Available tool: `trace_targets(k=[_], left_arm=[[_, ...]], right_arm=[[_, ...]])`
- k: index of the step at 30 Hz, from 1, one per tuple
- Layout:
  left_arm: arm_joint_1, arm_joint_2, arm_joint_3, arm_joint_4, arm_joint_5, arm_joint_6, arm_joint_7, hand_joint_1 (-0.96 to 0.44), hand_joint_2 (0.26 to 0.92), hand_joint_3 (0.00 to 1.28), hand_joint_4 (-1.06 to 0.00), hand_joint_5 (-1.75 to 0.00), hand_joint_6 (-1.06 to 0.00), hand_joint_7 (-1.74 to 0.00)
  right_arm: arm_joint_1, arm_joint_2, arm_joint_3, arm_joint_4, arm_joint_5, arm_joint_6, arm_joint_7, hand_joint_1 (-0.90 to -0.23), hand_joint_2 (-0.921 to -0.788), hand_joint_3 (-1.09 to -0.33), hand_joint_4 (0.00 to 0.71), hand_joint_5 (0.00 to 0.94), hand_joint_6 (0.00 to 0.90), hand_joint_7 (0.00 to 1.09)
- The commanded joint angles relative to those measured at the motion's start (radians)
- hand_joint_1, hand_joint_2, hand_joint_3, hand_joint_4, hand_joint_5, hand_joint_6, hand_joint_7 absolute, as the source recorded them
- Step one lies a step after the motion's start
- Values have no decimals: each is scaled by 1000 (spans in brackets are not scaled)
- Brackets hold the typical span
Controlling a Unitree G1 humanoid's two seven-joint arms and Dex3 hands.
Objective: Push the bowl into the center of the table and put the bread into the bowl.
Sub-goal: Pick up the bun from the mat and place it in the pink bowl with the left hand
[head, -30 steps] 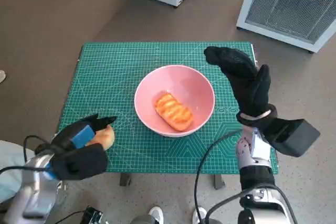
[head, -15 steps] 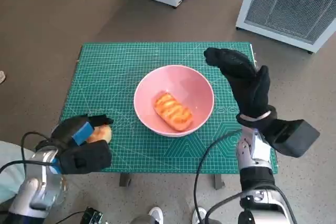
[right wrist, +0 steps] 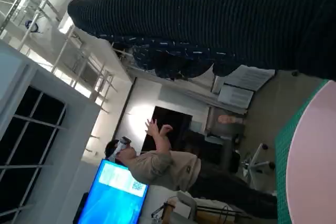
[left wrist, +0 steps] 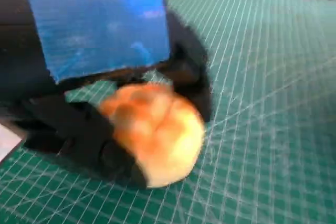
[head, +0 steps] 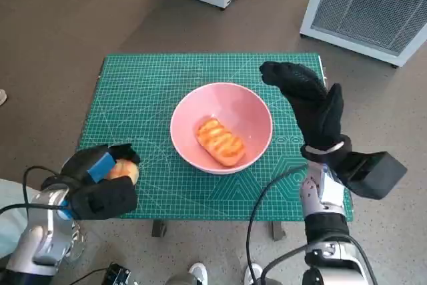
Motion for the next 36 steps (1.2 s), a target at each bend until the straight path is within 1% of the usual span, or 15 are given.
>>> trace_targets(k=[1,10,14,17,23,28,32,36], left_arm=[[-42,5,50,-103,-36,12,-21,3,905,45,-746,-1130,-683,-1093],[-153,-31,80,-254,-49,51,-23,4,899,37,-790,-1051,-683,-1118],[-215,-63,68,-292,-48,46,-6,3,899,36,-796,-1039,-681,-1124],[-270,-100,42,-301,-35,19,25,3,898,34,-803,-1024,-685,-1128],[-367,-156,-31,-240,1,-49,74,3,895,26,-820,-1007,-701,-1108],[-440,-193,-66,-149,-30,-131,87,3,898,24,-813,-1027,-695,-1102],[-519,-228,-125,-83,2,-131,61,3,899,20,-814,-1032,-701,-1090],[-568,-252,-168,-14,26,-136,58,2,901,19,-811,-1034,-697,-1094]], right_arm=[[14,-1,-1,10,3,18,12,-703,-921,-722,213,0,-1,614],[3,-5,-2,25,2,15,18,-701,-921,-722,213,0,-1,614],[1,-5,-1,27,1,15,19,-700,-921,-724,212,0,-1,614],[1,-6,-1,28,-1,12,20,-700,-921,-724,212,0,-1,613],[1,-9,-1,29,0,11,25,-702,-921,-723,213,1,-1,614],[3,-10,-3,26,3,13,29,-704,-921,-723,212,0,-1,612],[4,-12,-5,26,3,11,30,-706,-921,-722,212,0,-1,611],[6,-15,-5,24,1,10,28,-706,-921,-723,212,0,-1,610]])
